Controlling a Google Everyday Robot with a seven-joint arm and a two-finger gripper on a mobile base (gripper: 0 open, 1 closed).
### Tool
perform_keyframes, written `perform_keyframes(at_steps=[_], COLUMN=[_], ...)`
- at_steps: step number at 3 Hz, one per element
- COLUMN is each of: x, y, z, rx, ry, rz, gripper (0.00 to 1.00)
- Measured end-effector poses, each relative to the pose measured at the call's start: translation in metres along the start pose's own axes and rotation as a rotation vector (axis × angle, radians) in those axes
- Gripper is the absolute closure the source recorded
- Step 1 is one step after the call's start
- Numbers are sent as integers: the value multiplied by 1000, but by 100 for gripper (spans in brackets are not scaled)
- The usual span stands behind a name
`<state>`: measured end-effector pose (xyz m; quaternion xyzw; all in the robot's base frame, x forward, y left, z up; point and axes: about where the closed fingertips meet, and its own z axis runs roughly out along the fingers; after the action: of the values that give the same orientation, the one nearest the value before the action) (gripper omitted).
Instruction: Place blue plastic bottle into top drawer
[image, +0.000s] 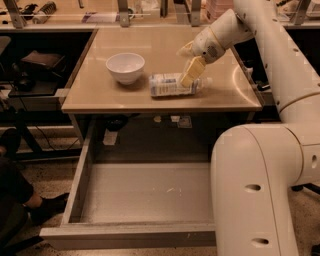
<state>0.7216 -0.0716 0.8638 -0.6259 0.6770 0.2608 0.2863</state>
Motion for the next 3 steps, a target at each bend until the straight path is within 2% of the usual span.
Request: perform_keyframes(at_steps=[2,3], x=[0,0], y=[-4,-4], z=[10,10], rx=[-4,-4], ry=[11,11], rz=[-1,-1], gripper=[0,19])
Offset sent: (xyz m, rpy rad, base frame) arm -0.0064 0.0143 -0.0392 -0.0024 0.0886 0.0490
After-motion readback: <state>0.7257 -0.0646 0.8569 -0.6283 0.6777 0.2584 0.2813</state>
